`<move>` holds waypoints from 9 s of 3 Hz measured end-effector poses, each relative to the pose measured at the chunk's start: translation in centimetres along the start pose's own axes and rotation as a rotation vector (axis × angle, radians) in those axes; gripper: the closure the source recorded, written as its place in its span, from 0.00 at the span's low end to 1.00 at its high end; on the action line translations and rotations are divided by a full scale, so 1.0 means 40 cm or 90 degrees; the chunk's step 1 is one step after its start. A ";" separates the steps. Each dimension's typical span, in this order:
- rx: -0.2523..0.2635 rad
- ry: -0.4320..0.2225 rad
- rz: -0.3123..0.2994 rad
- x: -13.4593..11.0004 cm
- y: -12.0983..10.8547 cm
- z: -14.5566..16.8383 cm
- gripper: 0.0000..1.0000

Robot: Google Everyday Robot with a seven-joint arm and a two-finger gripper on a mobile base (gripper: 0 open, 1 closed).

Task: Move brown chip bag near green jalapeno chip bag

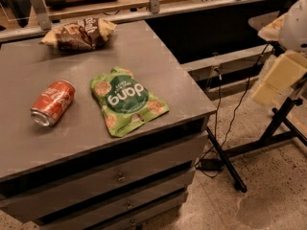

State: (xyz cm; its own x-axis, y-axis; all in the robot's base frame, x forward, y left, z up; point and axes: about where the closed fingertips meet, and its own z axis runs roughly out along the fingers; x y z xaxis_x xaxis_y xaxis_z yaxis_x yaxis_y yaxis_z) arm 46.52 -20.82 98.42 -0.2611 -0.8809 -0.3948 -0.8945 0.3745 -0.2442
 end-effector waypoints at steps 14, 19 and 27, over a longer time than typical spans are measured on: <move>0.068 -0.567 0.121 -0.773 -0.578 0.708 0.00; -0.031 -0.566 0.151 -0.941 -0.573 0.852 0.00; -0.111 -0.460 0.128 -0.759 -0.521 0.621 1.00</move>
Offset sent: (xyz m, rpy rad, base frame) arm 0.1250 0.0664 0.0138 0.6534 -0.1467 -0.0966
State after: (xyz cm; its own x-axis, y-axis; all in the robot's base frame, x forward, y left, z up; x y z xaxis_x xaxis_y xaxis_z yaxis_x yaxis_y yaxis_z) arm 82.09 5.30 93.48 -0.1761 -0.3704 -0.9120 -0.9152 0.4028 0.0131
